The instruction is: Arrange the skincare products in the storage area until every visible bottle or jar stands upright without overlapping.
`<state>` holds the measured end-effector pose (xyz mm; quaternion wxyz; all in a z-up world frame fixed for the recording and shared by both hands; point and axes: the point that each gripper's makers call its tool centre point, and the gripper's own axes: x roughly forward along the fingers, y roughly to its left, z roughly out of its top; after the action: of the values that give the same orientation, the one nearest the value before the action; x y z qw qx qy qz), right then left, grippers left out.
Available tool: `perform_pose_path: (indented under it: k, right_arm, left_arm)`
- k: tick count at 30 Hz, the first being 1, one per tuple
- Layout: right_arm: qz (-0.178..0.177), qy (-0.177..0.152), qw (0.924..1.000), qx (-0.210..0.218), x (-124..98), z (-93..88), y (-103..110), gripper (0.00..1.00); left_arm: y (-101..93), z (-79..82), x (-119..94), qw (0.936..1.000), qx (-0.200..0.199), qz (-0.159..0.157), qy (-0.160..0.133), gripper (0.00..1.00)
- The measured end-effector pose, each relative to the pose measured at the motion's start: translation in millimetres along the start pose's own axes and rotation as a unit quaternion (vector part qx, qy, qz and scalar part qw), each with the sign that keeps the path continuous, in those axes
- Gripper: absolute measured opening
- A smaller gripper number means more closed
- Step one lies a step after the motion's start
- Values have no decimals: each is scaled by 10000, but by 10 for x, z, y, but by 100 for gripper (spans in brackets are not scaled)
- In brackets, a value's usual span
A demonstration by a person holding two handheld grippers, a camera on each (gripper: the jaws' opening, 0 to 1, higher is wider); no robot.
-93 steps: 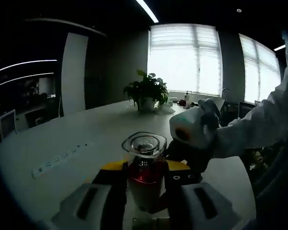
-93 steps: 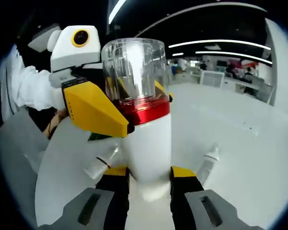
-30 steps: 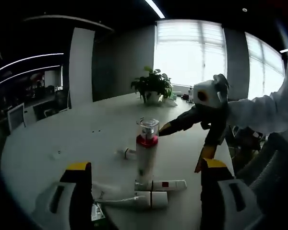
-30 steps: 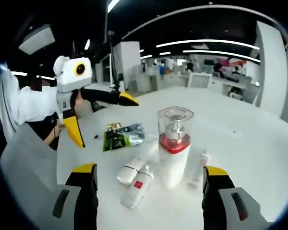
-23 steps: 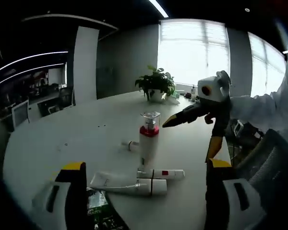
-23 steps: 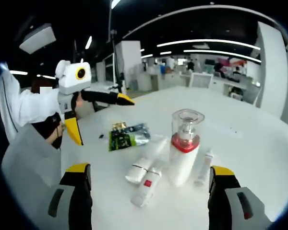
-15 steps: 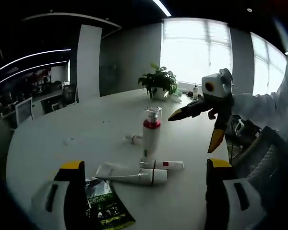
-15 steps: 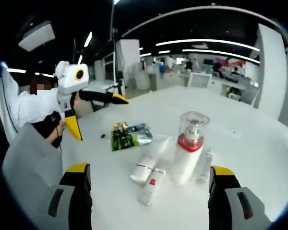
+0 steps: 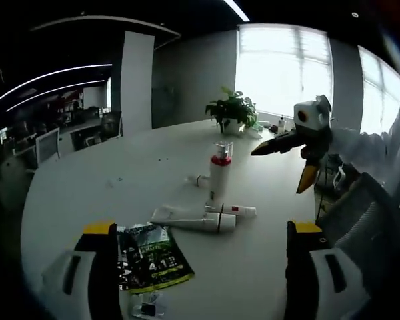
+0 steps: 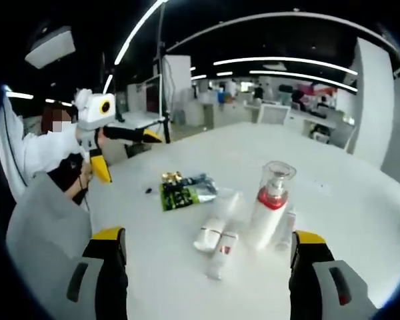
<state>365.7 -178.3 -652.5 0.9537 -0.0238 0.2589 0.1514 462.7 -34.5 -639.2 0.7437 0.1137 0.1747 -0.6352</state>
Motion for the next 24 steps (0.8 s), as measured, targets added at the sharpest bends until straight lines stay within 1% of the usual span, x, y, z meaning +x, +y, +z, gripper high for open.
perform_pose_path:
  k: [3,8,9,12,14,16,18,20,21,24]
  right_arm:
    - [-81,78,9999,-17,-26,-40,39,100]
    - [-151,32,9999,-52,-105,-19,156,100]
    - [-211,12,9997,-78,-117,-13,154,100]
    - [-255,33,9997,-47,-152,-20,207,100]
    - [-261,26,9997,5,-171,-22,250,100]
    - [-320,54,9995,22,-176,-38,262,100]
    - [-390,101,9992,85,-171,-62,270,100]
    - [-433,78,9990,94,-176,-62,284,100]
    - [-458,71,9988,154,-182,-61,300,100]
    - [-478,106,9987,169,-188,-76,351,100]
  left_arm:
    - [8,-74,-92,9999,61,89,81,99]
    - [16,-108,-233,9999,53,140,20,99]
    - [76,-125,-268,9998,57,165,35,99]
    - [130,-149,-345,9996,55,259,13,99]
    - [167,-176,-387,9993,-36,361,13,99]
    - [149,-223,-420,9994,-100,313,61,99]
    - [146,-259,-459,9993,-143,337,58,99]
    - [170,-275,-498,9991,-230,345,53,99]
    - [143,-280,-517,9991,-234,355,53,99]
    - [169,-298,-598,9989,-223,416,31,99]
